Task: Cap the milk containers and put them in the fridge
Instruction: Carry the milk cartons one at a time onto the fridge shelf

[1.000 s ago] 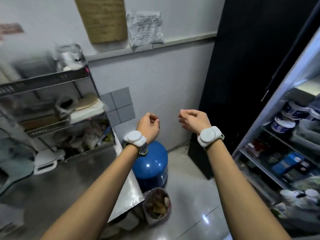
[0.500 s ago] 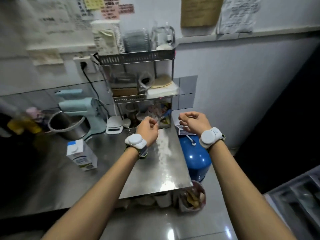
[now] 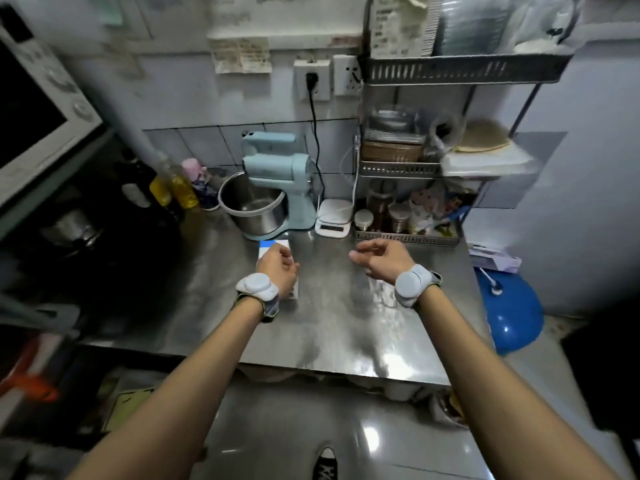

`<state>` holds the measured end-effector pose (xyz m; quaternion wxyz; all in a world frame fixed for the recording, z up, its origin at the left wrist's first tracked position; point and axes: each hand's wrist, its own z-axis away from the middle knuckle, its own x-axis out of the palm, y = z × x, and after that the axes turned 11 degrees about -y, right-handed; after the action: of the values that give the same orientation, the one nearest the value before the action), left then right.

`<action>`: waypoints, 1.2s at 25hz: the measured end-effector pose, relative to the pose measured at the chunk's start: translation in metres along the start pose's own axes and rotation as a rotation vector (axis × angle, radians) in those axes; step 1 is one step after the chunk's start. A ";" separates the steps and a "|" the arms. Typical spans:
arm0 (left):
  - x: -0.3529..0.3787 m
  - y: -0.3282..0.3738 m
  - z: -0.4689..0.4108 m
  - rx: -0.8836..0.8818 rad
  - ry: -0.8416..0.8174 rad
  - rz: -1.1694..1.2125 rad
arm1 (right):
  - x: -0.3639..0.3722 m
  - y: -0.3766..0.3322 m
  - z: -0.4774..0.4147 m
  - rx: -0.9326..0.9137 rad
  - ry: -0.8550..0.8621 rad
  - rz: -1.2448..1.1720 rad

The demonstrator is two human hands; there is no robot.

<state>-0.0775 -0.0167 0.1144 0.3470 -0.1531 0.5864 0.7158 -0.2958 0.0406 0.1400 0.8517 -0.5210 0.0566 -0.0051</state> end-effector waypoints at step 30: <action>-0.004 -0.108 -0.090 0.093 -0.346 0.132 | 0.111 0.064 -0.120 -0.161 -0.085 0.158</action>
<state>-0.0185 -0.0951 0.0139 0.4018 0.0271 0.5591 0.7247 -0.2010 -0.0438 0.0187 0.8065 -0.5814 0.0614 0.0887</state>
